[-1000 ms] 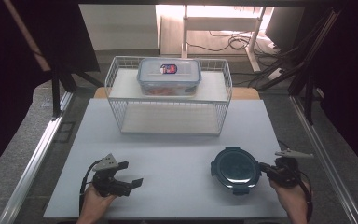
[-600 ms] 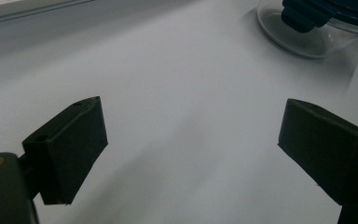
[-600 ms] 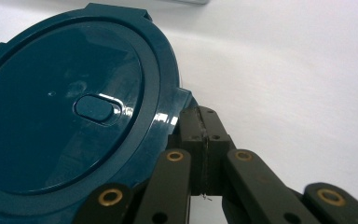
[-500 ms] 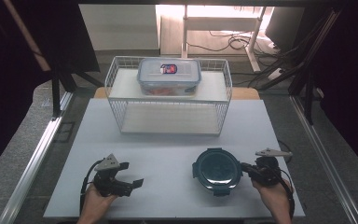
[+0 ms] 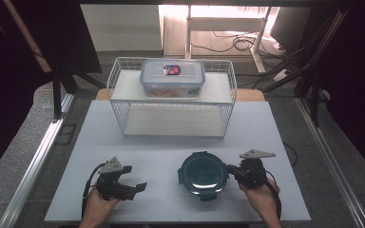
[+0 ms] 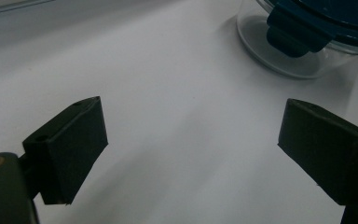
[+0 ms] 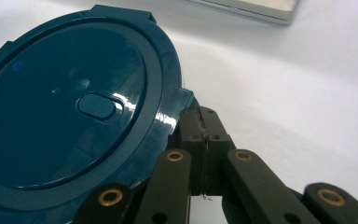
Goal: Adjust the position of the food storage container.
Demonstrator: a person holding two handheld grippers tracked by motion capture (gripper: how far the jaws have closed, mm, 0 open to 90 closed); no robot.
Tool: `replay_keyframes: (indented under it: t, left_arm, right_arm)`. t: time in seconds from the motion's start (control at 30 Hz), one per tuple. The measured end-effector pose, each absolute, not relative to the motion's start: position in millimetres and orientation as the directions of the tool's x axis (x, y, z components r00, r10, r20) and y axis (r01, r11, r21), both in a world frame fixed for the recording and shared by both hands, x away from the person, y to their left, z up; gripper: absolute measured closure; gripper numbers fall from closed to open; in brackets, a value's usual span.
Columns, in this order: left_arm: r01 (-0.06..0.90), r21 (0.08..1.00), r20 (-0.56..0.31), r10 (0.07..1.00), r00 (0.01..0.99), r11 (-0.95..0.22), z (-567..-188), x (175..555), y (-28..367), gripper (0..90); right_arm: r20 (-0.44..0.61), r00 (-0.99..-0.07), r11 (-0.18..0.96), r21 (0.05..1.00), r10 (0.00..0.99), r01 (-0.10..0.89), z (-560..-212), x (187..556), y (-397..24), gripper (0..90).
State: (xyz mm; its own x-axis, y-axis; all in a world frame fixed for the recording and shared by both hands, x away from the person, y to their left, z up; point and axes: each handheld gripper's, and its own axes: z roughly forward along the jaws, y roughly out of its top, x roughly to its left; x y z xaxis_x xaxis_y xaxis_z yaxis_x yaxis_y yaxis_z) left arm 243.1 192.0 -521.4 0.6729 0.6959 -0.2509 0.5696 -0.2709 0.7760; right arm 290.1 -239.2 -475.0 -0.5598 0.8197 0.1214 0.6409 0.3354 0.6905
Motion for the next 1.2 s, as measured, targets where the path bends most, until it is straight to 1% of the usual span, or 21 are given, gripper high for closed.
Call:
replay_keyframes:
  t: [0.57,0.7,0.87,1.03,1.1,1.17,1.2]
  left_arm:
    - [0.581,0.767,-0.252,0.704,0.665,-0.274,-522,244,193,7.5]
    - [0.582,0.767,-0.254,0.704,0.663,-0.272,-522,244,194,7.5]
    - [0.588,0.760,-0.259,0.700,0.665,-0.277,-522,243,196,7.5]
    - [0.579,0.742,-0.252,0.659,0.709,-0.339,-519,239,193,7.4]
    - [0.581,0.728,-0.258,0.640,0.724,-0.364,-519,238,188,9.4]
    - [0.580,0.705,-0.214,0.657,0.723,-0.408,-521,238,181,9.5]
    - [0.584,0.699,-0.208,0.664,0.718,-0.413,-522,238,179,10.1]
  right_arm:
    - [0.168,-0.637,0.371,0.691,0.752,0.621,-479,290,-191,89.8]
    - [0.191,-0.654,0.374,0.690,0.732,0.620,-479,285,-184,89.8]
    - [0.189,-0.675,0.394,0.690,0.713,0.608,-480,279,-174,89.8]
    - [0.178,-0.695,0.414,0.691,0.697,0.592,-480,273,-167,89.8]
    - [0.178,-0.700,0.417,0.693,0.692,0.588,-481,272,-165,89.7]
    - [0.179,-0.701,0.417,0.693,0.691,0.589,-481,271,-165,89.8]
    - [0.185,-0.699,0.413,0.693,0.690,0.591,-481,271,-165,89.8]
